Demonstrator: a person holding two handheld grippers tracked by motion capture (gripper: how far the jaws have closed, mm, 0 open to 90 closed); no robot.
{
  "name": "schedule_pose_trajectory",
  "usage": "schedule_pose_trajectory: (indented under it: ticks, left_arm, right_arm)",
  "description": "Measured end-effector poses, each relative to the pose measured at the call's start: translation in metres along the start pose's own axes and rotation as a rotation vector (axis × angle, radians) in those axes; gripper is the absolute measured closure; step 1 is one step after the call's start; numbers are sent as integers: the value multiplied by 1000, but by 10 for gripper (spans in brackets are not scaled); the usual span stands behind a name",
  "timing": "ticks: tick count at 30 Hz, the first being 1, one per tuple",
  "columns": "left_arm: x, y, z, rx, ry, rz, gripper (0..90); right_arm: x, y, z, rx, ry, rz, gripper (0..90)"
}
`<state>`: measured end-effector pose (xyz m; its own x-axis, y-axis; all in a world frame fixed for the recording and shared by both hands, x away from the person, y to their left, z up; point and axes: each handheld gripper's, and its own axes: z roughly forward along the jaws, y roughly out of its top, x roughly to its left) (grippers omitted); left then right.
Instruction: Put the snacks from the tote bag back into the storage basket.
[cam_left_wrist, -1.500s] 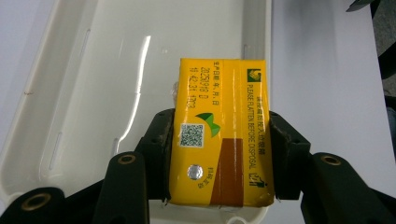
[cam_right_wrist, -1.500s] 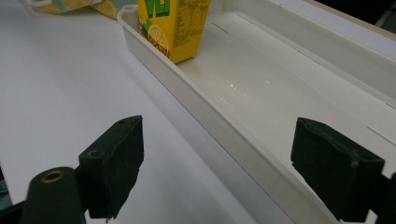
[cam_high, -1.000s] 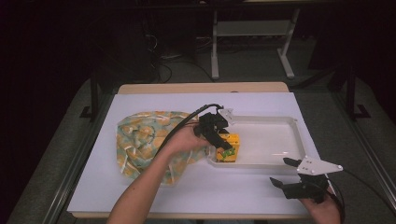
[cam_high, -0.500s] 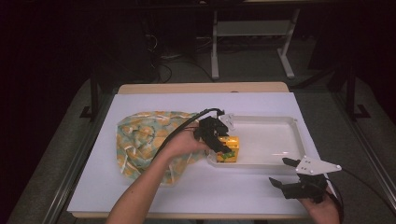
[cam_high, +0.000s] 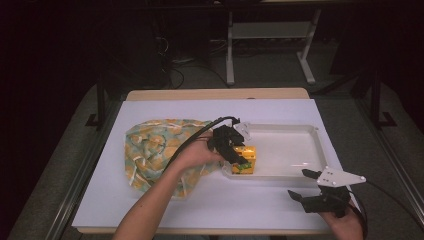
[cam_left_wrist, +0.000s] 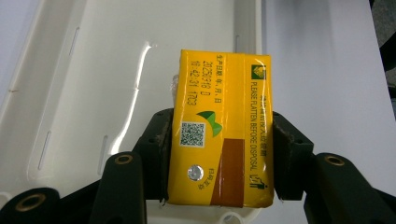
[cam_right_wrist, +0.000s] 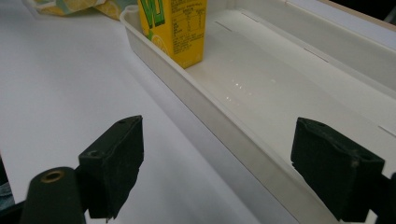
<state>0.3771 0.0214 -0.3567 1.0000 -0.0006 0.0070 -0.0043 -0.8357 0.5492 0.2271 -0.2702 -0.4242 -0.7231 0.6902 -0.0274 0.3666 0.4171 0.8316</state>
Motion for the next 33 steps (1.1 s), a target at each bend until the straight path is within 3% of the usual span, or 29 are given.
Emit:
schedule_pose_trajectory:
  ticks: [7, 12, 16, 19, 30, 33]
  left_arm:
    - [3, -2, 1, -4, -18, -10, 465]
    - [4, -2, 2, 0, 4, -13, 407]
    - [2, -3, 4, 34, 25, -5, 343]
    - [2, -4, 3, 21, 6, -10, 311]
    - [1, -9, -12, -21, 25, -36, 242]
    - [0, -11, -18, -31, 39, -26, 234]
  right_arm:
    - [-4, -3, 0, -4, 4, 7, 167]
    - [-6, -3, 2, -4, 11, 13, 167]
    - [-5, -3, 4, 0, 15, 8, 165]
    - [-5, -2, 3, -1, 13, 4, 165]
    - [-4, 0, 3, -1, 6, 3, 165]
    - [-4, 1, 3, -1, 3, 5, 164]
